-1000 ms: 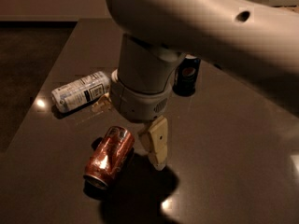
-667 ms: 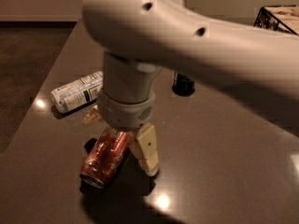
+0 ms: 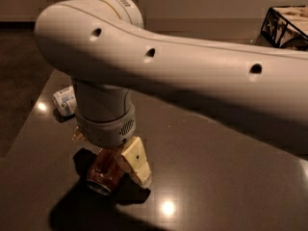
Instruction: Place coke can upright
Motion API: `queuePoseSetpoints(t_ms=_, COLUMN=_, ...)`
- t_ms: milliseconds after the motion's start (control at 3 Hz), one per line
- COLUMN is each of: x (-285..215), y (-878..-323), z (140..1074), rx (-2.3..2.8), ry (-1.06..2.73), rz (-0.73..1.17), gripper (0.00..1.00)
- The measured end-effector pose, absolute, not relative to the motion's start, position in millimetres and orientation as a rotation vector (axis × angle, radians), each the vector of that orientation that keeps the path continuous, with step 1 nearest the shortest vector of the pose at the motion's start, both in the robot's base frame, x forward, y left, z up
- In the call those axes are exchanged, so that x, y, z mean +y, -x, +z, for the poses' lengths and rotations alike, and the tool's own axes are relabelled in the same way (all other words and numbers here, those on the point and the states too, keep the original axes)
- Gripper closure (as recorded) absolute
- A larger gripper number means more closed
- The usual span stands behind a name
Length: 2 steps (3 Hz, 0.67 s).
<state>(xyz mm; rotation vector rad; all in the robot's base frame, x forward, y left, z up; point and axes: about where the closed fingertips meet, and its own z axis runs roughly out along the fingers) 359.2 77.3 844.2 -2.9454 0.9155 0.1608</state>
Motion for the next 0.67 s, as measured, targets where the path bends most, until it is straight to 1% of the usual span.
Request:
queuePoseSetpoints(t_ms=333, x=86.4, y=-355.4, z=837.5, rx=0.868, ry=2.994, rz=0.152, gripper=0.00)
queuePoseSetpoints(t_ms=667, x=90.6, y=-353.3, z=833.5, rx=0.844, ry=3.016, rz=0.151, gripper=0.19)
